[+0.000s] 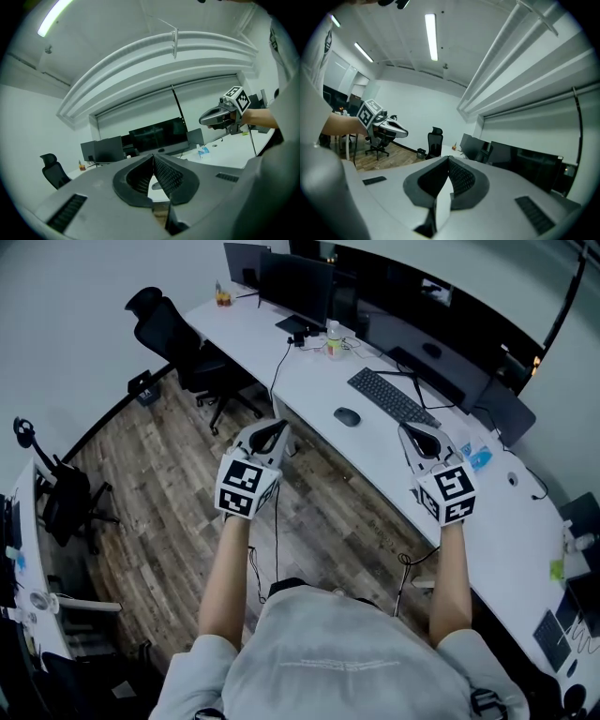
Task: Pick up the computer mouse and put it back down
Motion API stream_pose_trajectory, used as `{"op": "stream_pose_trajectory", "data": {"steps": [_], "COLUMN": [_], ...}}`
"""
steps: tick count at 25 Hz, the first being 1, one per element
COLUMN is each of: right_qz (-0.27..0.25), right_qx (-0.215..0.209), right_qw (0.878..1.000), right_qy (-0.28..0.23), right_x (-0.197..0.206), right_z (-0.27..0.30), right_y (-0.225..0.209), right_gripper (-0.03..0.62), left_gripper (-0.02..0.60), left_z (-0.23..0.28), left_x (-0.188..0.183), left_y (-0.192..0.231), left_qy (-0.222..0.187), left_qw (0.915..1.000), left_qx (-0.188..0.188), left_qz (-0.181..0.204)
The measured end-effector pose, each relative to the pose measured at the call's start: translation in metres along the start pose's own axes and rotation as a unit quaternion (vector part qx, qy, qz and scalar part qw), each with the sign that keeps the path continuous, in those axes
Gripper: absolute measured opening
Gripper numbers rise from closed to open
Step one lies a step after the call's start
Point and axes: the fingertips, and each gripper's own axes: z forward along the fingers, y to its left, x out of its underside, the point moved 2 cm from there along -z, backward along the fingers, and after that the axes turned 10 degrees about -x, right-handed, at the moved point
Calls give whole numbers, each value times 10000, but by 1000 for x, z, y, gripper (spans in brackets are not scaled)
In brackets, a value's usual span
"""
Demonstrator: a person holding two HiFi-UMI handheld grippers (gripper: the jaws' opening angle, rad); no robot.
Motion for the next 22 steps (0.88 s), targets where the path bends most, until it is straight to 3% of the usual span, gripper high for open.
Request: {"op": "stream_pose_trajectory", "data": {"steps": [6,12,19,22], "right_qz": [161,-74,-132,-73], "right_qx": [-263,-62,-45,-39], "right_qw": [9995,9994,9992,9989], "right_qy": [102,328,381,464], "right_x": [13,30,32,32], "right_z": [7,28,79,107], "right_y": [-12,-35,-66,-80], "right_gripper": [0,2,3,44], "left_gripper": [14,14,14,14], "left_z": [8,37,88,113], "left_x": [9,21,36,44], "left_y": [-6,2,41,64], "left_qy": [202,297,282,305], "left_qw": [9997,9995,9995,9995], "left_qx": [-106,-118,-111,-59], "left_qz": [-16,-83,-52,28]}}
